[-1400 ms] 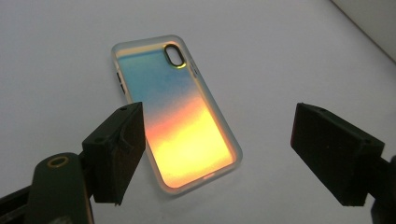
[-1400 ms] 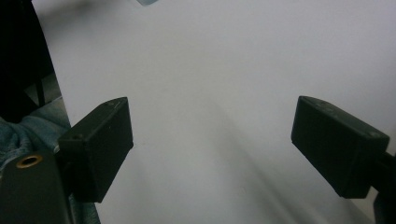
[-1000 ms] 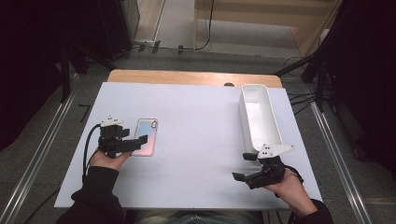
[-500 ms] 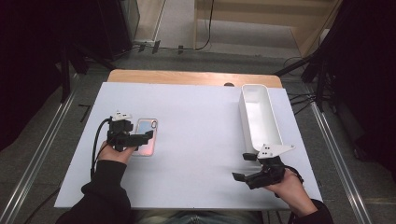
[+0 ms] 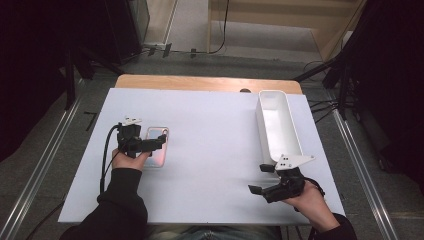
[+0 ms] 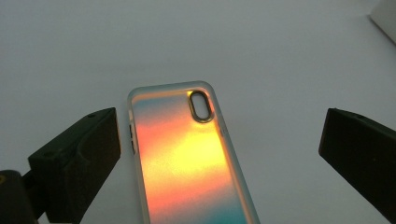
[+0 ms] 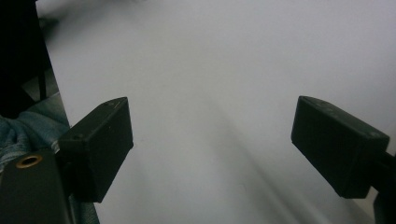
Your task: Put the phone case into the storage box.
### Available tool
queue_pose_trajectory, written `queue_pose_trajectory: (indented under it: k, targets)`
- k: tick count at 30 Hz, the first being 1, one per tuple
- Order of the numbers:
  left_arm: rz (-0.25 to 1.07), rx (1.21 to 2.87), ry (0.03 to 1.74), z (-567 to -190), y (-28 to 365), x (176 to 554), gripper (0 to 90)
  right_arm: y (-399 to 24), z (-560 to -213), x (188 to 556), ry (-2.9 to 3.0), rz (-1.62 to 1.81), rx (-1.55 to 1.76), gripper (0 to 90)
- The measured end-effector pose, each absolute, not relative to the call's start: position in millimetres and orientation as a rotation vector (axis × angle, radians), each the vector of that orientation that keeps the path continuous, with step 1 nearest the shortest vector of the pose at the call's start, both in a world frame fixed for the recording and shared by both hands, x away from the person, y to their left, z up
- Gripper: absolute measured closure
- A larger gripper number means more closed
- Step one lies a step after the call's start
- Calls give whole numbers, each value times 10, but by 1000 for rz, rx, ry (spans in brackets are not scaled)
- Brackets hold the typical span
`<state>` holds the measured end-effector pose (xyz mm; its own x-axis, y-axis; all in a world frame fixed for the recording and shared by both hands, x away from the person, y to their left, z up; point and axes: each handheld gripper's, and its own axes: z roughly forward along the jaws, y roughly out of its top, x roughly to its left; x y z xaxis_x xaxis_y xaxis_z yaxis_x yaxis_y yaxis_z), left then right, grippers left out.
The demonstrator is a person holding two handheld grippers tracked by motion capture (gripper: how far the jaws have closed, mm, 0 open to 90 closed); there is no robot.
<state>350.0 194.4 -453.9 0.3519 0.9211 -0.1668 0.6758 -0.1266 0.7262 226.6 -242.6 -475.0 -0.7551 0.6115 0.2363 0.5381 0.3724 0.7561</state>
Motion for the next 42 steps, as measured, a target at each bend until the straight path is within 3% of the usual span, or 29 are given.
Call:
queue_pose_trajectory:
  k: [42]
  targets:
    - [492,1922,1472,-4911,1782,3525,0,-2419,-4745,2261,2540,1343,1057,115]
